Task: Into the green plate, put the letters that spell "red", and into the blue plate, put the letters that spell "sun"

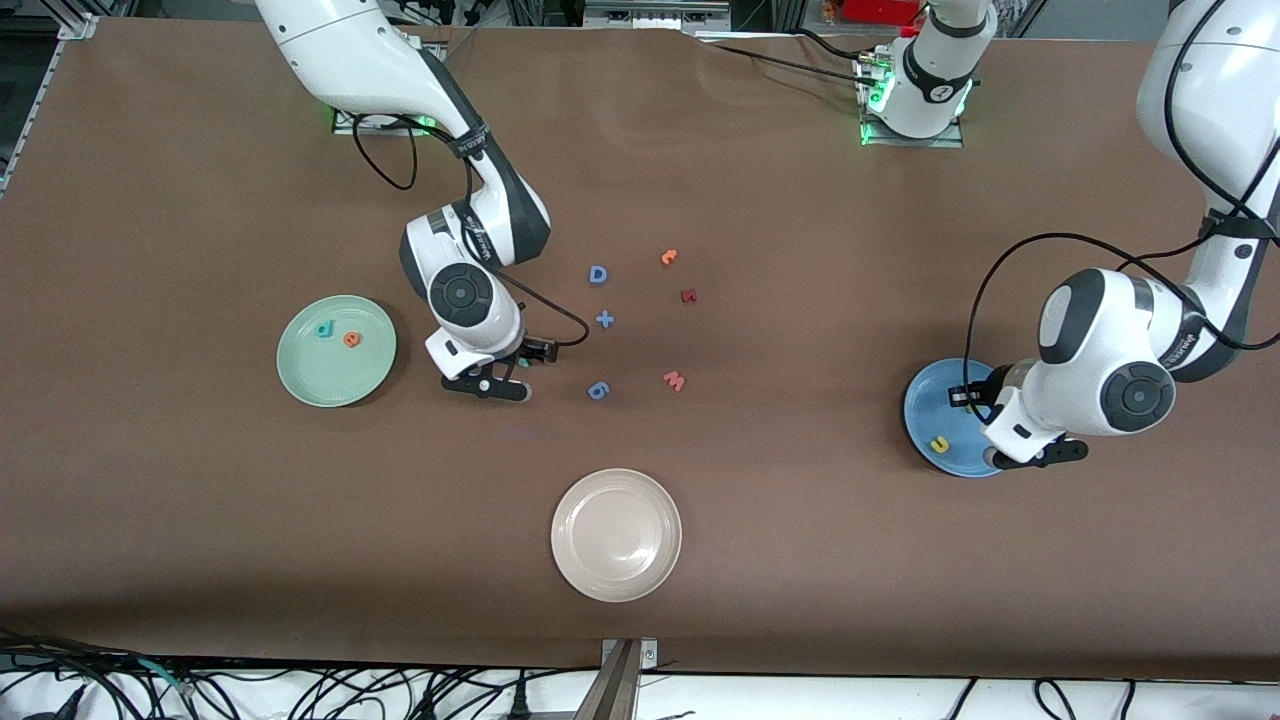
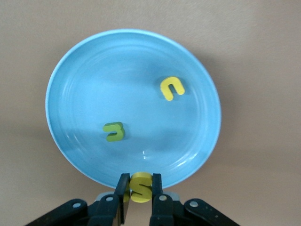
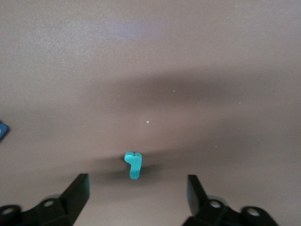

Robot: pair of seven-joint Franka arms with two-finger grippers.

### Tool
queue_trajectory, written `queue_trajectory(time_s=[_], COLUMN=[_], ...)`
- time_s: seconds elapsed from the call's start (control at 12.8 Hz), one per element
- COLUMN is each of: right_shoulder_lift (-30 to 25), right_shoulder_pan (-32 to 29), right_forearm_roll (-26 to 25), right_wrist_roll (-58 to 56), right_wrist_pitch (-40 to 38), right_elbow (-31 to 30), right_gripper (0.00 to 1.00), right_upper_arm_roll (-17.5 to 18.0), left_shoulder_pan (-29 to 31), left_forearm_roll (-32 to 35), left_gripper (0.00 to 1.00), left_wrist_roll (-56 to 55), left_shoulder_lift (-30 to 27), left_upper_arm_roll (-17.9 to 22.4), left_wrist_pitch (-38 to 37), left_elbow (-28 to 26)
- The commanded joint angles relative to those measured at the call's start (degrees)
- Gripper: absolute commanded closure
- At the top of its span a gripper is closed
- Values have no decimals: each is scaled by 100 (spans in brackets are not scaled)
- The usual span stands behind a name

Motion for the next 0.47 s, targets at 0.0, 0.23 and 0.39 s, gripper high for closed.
queue_trajectory(time_s=[0.0, 0.23, 0.39], right_shoulder_lift=[228, 254, 254], right_shoulder_pan=[66, 66, 75], right_forearm_roll=[-95, -95, -95], right_wrist_roll=[125, 133, 133], right_wrist_pitch=[224, 251, 251], right_elbow=[106, 114, 114], right_gripper=[12, 29, 39], right_upper_arm_roll=[-51, -60, -60], left_shoulder_pan=[-64, 84, 190], left_forearm_roll=[230, 416, 416], left_gripper=[24, 0, 0], left_wrist_roll=[125, 169, 274], left_shoulder_lift=[92, 31, 4], left_upper_arm_roll=[81, 108, 108], left_wrist_pitch=[-52, -61, -70], left_elbow=[42, 42, 51])
